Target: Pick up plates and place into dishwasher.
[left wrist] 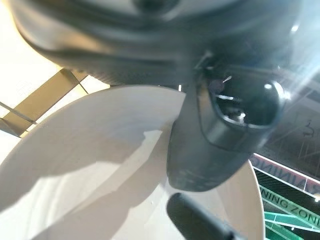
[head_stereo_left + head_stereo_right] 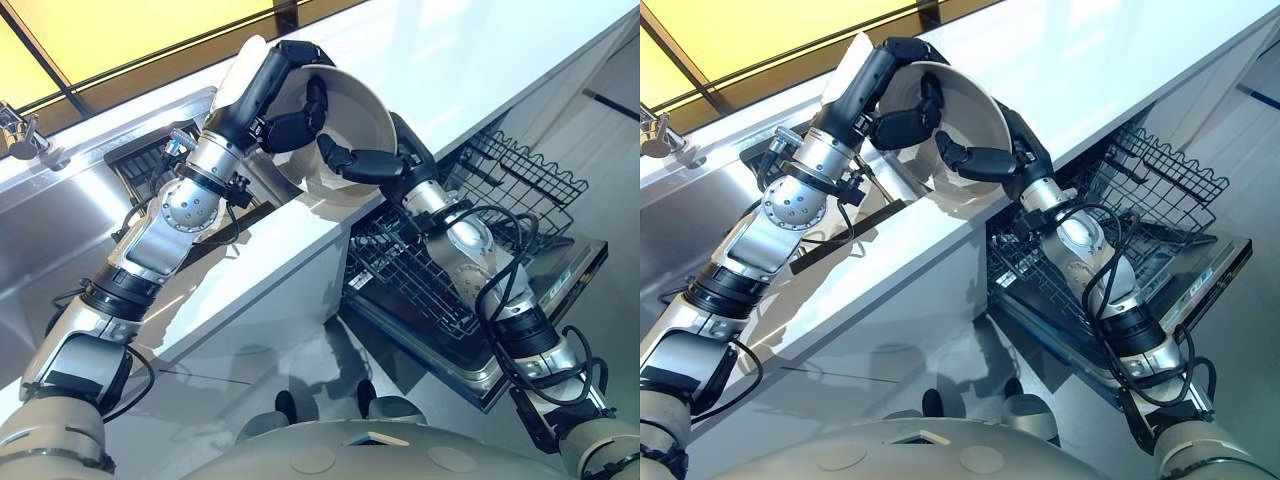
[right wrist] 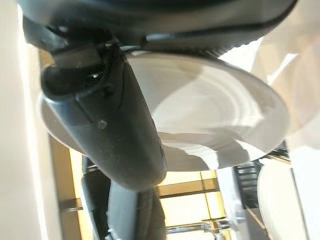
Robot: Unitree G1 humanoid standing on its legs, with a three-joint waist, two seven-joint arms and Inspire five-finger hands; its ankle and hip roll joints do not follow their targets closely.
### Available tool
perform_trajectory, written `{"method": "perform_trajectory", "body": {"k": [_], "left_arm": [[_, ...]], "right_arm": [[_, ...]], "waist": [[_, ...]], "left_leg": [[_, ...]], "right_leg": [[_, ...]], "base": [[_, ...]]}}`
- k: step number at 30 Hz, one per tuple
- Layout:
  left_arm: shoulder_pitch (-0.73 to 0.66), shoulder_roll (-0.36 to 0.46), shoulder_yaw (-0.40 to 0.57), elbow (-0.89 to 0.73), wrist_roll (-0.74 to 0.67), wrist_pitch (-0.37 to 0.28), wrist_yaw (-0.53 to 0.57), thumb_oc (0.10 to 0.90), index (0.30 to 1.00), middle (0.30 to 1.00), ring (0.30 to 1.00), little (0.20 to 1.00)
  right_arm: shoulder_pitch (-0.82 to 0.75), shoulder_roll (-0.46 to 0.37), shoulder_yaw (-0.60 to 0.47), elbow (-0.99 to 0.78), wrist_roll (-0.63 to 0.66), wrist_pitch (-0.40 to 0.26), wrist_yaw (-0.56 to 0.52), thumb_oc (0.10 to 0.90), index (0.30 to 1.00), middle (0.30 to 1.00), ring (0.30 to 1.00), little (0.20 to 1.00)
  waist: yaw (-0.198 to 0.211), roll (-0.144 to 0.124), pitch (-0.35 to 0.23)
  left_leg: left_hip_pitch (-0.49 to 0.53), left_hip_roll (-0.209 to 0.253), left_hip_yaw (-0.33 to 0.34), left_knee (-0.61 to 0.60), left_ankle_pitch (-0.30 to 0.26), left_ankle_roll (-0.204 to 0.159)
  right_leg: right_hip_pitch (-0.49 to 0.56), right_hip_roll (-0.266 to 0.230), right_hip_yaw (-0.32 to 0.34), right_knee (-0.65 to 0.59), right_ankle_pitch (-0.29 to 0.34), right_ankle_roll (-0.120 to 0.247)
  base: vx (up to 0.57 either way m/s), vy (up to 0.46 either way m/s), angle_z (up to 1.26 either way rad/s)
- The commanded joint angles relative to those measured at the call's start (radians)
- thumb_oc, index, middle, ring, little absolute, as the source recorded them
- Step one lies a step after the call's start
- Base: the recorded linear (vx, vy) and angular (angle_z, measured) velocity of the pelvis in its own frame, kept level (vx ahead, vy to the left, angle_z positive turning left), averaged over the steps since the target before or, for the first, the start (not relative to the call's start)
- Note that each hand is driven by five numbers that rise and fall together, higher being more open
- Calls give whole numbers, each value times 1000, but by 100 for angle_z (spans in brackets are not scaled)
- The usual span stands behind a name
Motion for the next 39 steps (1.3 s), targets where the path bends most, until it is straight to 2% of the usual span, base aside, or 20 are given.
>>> {"method": "perform_trajectory", "body": {"k": [1,4,10,15,16,17,20,24,26,30,32,35,39], "left_arm": [[-90,12,22,-144,-57,-125,41,100,300,300,300,200],[-71,9,25,-141,-29,-116,45,100,300,300,300,200],[-35,46,71,-113,65,-110,123,100,300,300,300,200],[-13,92,132,-65,21,-69,160,100,300,300,300,200],[-6,93,143,-55,0,-55,154,191,378,378,378,291],[9,92,166,-30,-56,-29,132,800,900,900,900,900],[49,69,221,37,-195,5,91,800,900,900,900,900],[72,53,300,121,-309,50,80,800,900,900,900,900],[70,53,334,163,-378,81,78,800,900,900,900,900],[86,45,387,195,-476,159,66,800,900,900,900,900],[101,44,405,200,-507,177,56,800,900,900,900,900],[137,48,443,201,-495,200,51,800,900,900,900,900],[159,73,467,241,-415,204,67,800,900,900,900,900]], "right_arm": [[-113,27,-17,-28,64,-100,-11,100,300,300,300,200],[-111,42,-27,-33,33,-124,-29,100,300,300,300,200],[-95,28,-47,-32,16,-114,-26,100,300,300,300,200],[-84,8,-77,-30,18,-137,-28,100,300,300,300,200],[-86,7,-82,-29,16,-147,-38,100,300,300,300,200],[-88,4,-95,-28,1,-174,-59,100,300,300,300,200],[-110,-2,-141,-24,-101,-252,-146,100,300,300,300,200],[-155,-51,-235,16,-388,-362,-351,100,300,300,300,200],[-174,-101,-284,74,-508,-386,-456,100,300,300,300,200],[-154,-198,-364,206,-535,-358,-527,100,300,300,300,200],[-128,-236,-396,270,-542,-339,-541,100,300,300,300,200],[-66,-283,-447,355,-567,-314,-577,100,300,300,300,200],[9,-308,-509,469,-585,-289,-625,100,300,300,300,200]], "waist": [[20,-7,-94],[23,-6,-92],[28,-5,-92],[34,-4,-91],[35,-4,-91],[38,-2,-91],[43,2,-90],[44,10,-92],[44,15,-93],[47,20,-91],[48,22,-89],[49,25,-86],[47,32,-80]], "left_leg": [[0,-67,18,2,-76,59],[0,-69,14,2,-76,59],[-2,-67,18,2,-73,56],[-5,-63,18,2,-68,51],[-5,-63,17,2,-67,50],[-6,-63,15,2,-66,49],[-7,-62,11,2,-66,47],[-6,-62,3,2,-68,45],[-5,-62,-4,2,-69,44],[-4,-62,-20,3,-70,42],[-5,-61,-28,4,-69,41],[-4,-59,-35,5,-68,42],[-2,-58,-40,6,-70,42]], "right_leg": [[-43,74,-38,86,-66,24],[-40,73,-40,80,-63,24],[-41,71,-44,75,-59,27],[-39,70,-52,75,-60,26],[-39,71,-53,74,-60,25],[-38,71,-54,72,-59,24],[-35,71,-57,68,-59,22],[-31,74,-56,69,-67,18],[-29,74,-58,73,-72,17],[-24,74,-61,81,-84,14],[-23,74,-62,87,-91,12],[-21,74,-64,99,-104,7],[-20,75,-69,113,-117,2]], "base": [[7,-18,11],[9,-9,4],[0,0,0],[0,0,0],[0,0,0],[0,0,0],[0,0,0],[38,0,0],[46,1,1],[45,-6,4],[51,-16,8],[60,-21,8],[62,-26,11]]}}
